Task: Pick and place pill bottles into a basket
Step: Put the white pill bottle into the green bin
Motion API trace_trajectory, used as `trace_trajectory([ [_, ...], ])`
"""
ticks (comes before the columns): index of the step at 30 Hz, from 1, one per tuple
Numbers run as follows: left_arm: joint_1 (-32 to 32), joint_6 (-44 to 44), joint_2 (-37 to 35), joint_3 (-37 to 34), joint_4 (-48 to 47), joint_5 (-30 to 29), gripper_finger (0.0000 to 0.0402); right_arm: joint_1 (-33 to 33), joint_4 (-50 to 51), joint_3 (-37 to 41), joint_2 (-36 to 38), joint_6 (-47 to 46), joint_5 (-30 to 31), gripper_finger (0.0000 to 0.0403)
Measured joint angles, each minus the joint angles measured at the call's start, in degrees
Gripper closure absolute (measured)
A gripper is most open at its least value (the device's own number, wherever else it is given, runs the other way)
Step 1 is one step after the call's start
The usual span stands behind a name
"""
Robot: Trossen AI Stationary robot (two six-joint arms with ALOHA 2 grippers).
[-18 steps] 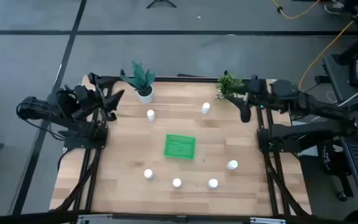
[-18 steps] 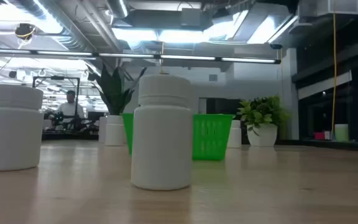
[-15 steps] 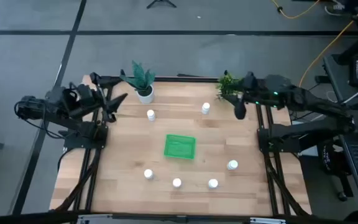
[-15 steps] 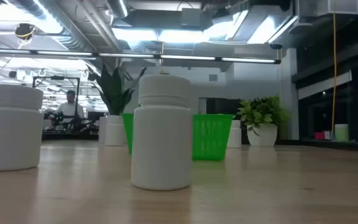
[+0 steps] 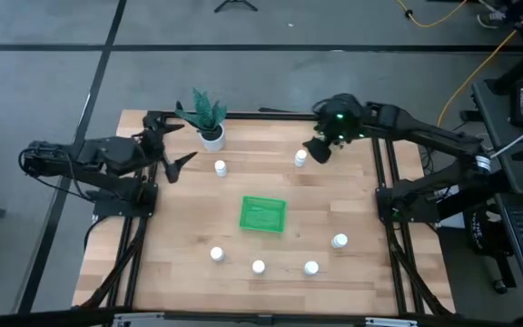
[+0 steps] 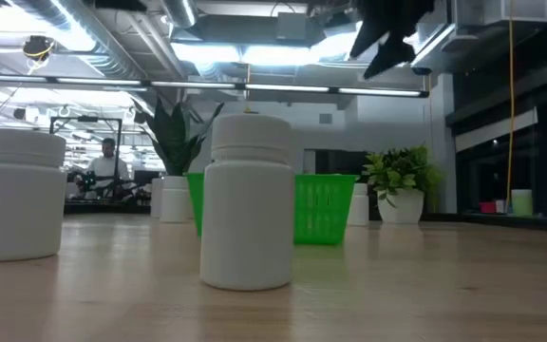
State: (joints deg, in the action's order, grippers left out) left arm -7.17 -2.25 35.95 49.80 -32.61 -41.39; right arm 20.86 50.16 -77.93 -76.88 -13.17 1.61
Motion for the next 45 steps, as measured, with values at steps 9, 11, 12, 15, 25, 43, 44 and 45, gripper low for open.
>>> trace_trajectory([
  [9,6.25,2.61,4.97,0.0,-1.42,3.75,0.0002,1.91,5.63,0.02,-12.59,4.3,-0.04,0.0059],
  [11,6.98,3.43,5.46,0.0,-1.45,4.93,0.0002,1.91,5.31,0.02,-14.78,5.32,-0.13,0.006],
  [12,7.23,3.76,5.62,0.0,-1.43,5.38,0.0002,1.91,5.05,0.02,-15.77,5.83,-0.19,0.006],
  [15,7.47,4.05,5.74,0.0,-1.43,5.43,0.0002,1.91,4.98,0.04,-18.34,6.44,-0.29,0.006],
  [25,7.45,1.49,5.74,0.0,4.05,5.43,0.0001,3.15,4.67,0.04,-23.55,9.13,-2.21,0.006],
  [43,7.45,-1.9,5.74,0.0,8.8,5.45,0.0001,6.8,1.18,0.11,-27.09,12.17,-3.01,0.006],
  [44,7.45,-1.92,5.74,0.0,8.78,5.45,0.0001,6.78,1.01,0.11,-27.09,12.15,-3.02,0.006],
  [45,7.45,-1.94,5.74,0.0,8.8,5.45,0.0001,6.78,1.02,0.11,-27.09,12.15,-3.02,0.006],
])
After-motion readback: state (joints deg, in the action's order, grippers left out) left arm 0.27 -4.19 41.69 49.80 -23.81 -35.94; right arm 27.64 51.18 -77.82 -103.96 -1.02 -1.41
